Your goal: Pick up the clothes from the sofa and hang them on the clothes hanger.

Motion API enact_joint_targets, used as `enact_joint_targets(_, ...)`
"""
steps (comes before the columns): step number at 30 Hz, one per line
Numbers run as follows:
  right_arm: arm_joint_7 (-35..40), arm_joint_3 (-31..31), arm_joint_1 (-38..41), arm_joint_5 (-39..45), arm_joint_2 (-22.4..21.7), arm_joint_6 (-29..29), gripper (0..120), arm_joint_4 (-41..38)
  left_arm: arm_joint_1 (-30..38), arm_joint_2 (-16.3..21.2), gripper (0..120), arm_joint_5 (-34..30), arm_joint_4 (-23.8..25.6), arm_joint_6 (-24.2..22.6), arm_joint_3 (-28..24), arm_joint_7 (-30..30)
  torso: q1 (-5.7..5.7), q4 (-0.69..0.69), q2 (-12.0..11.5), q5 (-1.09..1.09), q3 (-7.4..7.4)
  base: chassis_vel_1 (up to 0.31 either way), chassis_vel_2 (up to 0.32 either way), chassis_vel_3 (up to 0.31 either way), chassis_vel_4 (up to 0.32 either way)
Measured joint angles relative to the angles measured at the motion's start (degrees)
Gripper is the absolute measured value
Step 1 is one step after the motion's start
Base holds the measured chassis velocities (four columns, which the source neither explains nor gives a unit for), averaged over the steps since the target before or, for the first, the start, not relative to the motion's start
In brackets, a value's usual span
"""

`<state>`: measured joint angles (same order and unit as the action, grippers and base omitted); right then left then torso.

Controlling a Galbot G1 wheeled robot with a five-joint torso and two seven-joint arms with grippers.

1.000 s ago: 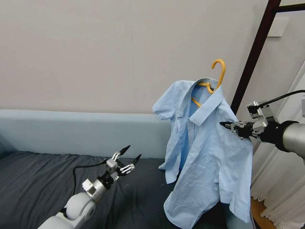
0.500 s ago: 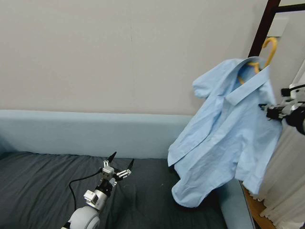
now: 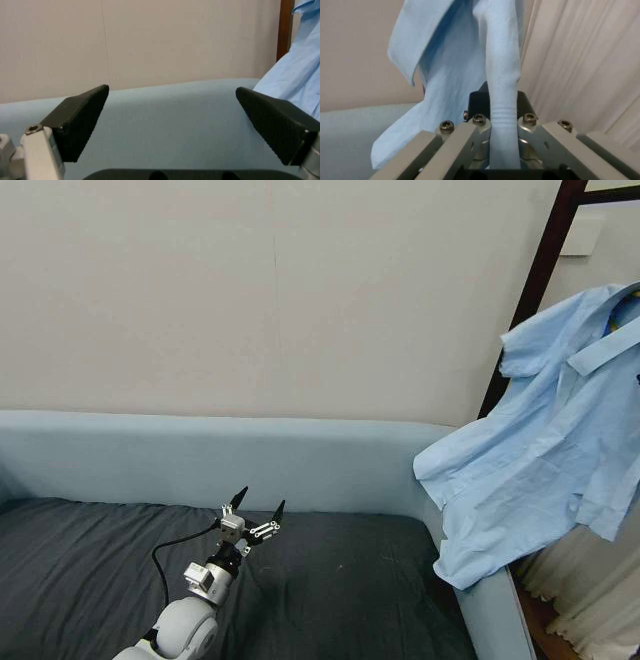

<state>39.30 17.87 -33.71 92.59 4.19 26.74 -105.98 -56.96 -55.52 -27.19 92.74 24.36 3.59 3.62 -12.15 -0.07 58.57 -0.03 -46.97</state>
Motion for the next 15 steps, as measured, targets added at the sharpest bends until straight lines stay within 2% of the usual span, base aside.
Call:
enact_joint_targets(9,-10.3,-4.0,2.3,-12.3,6.4,-0.6,1,9.5,0.9,-1.1,100,0.0,0.0,-0.7,-0.5,0.0,0.00,-0.01,0.0,-0.01,0.00,0.000,0.000,0.000,0.000)
enact_joint_targets(11,-11.2,-8.9,6.1,-14.3,9.0,-0.5,1,13.0,0.6,-1.3,100,0.0,-0.1,-0.7,-0.5,0.0,0.00,-0.05,0.0,-0.03,0.01,0.000,0.000,0.000,0.000)
enact_joint_targets(14,-11.2,-18.2,16.4,-17.1,13.3,-0.7,1,19.2,0.1,-1.1,100,0.1,-0.1,-0.8,-0.2,0.0,-0.01,0.00,0.0,0.05,-0.01,0.000,0.000,0.000,0.000)
enact_joint_targets(15,-11.2,-18.2,16.4,-17.1,13.3,-0.7,1,19.2,0.1,-1.1,100,0.1,-0.1,-0.8,-0.2,0.0,-0.01,0.00,0.0,0.05,-0.01,0.000,0.000,0.000,0.000)
